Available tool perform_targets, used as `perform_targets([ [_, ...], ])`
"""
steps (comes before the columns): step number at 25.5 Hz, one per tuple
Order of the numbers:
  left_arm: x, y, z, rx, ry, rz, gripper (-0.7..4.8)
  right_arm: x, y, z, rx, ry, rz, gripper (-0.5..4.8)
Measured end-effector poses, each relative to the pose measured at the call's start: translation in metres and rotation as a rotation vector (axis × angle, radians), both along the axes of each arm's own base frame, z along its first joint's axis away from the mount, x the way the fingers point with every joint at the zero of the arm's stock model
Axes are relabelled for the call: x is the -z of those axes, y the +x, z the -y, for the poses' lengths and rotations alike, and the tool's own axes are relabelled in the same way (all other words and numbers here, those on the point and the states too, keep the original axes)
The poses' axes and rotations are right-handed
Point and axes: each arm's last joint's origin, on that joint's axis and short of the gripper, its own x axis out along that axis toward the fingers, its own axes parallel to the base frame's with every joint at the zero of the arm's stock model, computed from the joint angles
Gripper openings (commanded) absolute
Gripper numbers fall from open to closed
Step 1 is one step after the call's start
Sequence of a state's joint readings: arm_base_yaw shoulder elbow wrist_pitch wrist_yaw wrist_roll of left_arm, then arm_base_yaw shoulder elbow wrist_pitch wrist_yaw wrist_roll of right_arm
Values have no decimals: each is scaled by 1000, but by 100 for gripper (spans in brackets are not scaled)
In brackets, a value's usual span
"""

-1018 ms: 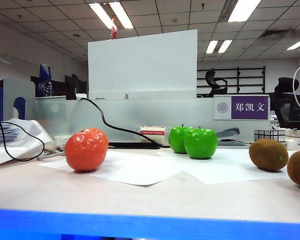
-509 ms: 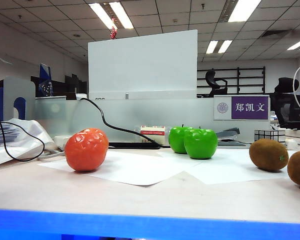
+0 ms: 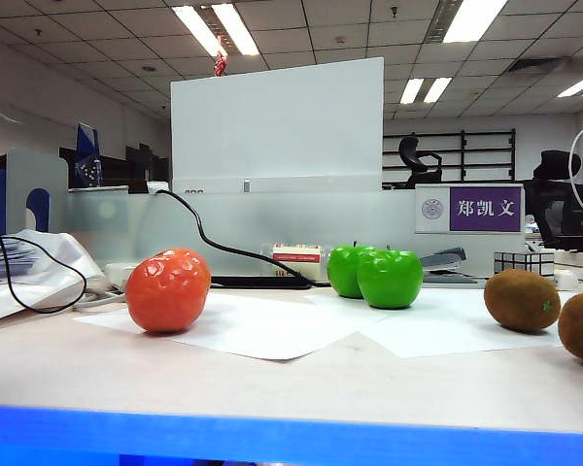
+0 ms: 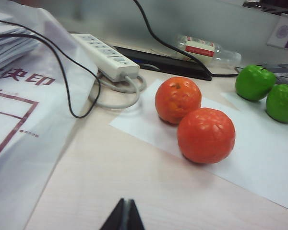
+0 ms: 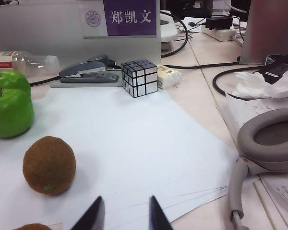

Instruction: Put the same fruits together.

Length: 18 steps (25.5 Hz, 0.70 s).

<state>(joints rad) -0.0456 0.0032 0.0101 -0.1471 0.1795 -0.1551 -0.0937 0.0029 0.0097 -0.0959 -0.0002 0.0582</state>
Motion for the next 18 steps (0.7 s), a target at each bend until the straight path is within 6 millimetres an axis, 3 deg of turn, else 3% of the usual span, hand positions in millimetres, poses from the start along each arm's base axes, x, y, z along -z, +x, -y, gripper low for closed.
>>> perform_targets([
  [18, 0, 0, -1, -11, 0, 0, -4, -1, 0, -1, -50, 19, 8, 126],
])
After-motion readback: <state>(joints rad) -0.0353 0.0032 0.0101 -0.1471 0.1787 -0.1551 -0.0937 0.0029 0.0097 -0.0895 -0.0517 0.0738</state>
